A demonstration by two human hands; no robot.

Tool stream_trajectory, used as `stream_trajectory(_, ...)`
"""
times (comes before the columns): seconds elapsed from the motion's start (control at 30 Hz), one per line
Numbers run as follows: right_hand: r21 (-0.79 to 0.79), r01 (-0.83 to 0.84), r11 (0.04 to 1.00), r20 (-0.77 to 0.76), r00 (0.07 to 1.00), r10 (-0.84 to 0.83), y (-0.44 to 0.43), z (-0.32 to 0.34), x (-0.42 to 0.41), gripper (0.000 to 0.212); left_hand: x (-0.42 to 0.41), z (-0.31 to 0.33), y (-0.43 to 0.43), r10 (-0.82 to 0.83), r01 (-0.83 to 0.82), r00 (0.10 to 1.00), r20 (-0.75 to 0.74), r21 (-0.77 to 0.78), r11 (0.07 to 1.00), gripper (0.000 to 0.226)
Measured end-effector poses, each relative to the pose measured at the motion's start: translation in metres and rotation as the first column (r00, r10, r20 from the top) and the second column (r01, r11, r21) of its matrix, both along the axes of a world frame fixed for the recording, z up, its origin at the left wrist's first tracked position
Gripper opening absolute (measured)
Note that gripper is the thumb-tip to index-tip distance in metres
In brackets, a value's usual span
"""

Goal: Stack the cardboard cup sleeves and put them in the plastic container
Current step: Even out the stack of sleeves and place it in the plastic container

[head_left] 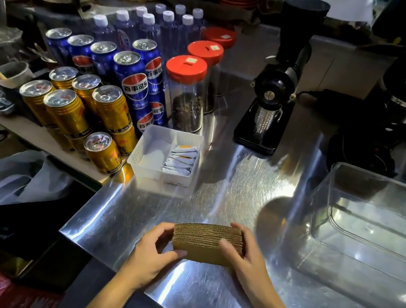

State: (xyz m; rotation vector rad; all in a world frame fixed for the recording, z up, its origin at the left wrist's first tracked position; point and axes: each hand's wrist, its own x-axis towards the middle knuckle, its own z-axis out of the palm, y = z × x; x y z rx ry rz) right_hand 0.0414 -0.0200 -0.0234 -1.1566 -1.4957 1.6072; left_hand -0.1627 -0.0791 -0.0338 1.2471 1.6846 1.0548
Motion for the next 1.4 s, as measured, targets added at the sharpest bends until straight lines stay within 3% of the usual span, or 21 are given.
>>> stream_trajectory(0.07, -0.02, -0.11, 0.994, -0.033, 0.993, 0.109, 0.001, -0.003, 0.012, 0.051, 0.0, 0.001, 0.001, 0.003, -0.003, 1.0, 0.0, 0.003, 1.0, 0.041)
stream_trajectory(0.13, 0.022, -0.135, 0.991, 0.034, 0.99, 0.135, 0.005, -0.004, 0.019, 0.057, 0.001, 0.001, 0.0, 0.003, -0.003, 1.0, 0.009, 0.0, 1.0, 0.042)
stream_trajectory(0.3, 0.051, -0.057, 0.997, 0.014, 0.998, 0.056, 0.011, -0.006, 0.022, 0.052, -0.001, 0.001, 0.002, -0.02, 0.021, 0.999, 0.041, -0.019, 1.0, 0.047)
stream_trajectory(0.53, -0.065, 0.064, 0.996, -0.137, 0.988, -0.072, 0.02, 0.001, 0.023, 0.037, 0.003, 0.005, 0.013, -0.007, 0.008, 0.998, 0.055, -0.005, 1.0, 0.046)
stream_trajectory(0.77, 0.067, 0.23, 0.971, -0.196, 0.957, -0.213, 0.047, 0.047, 0.051, 0.039, 0.029, 0.047, 0.063, -0.058, 0.056, 0.998, 0.011, 0.139, 0.989, 0.044)
stream_trajectory(1.1, 0.171, 0.51, 0.843, -0.256, 0.849, -0.462, 0.09, 0.109, 0.149, 0.034, 0.138, 0.116, 0.16, -0.259, 0.188, 0.937, 0.234, 0.286, 0.94, 0.036)
stream_trajectory(1.27, 0.09, 0.613, 0.785, -0.216, 0.781, -0.586, 0.106, 0.113, 0.208, 0.025, 0.202, 0.128, 0.188, -0.353, 0.304, 0.877, 0.325, 0.192, 0.933, 0.032)
stream_trajectory(1.4, -0.045, 0.671, 0.74, -0.141, 0.729, -0.67, 0.121, 0.101, 0.246, 0.035, 0.242, 0.124, 0.206, -0.357, 0.369, 0.851, 0.385, 0.045, 0.928, 0.02)
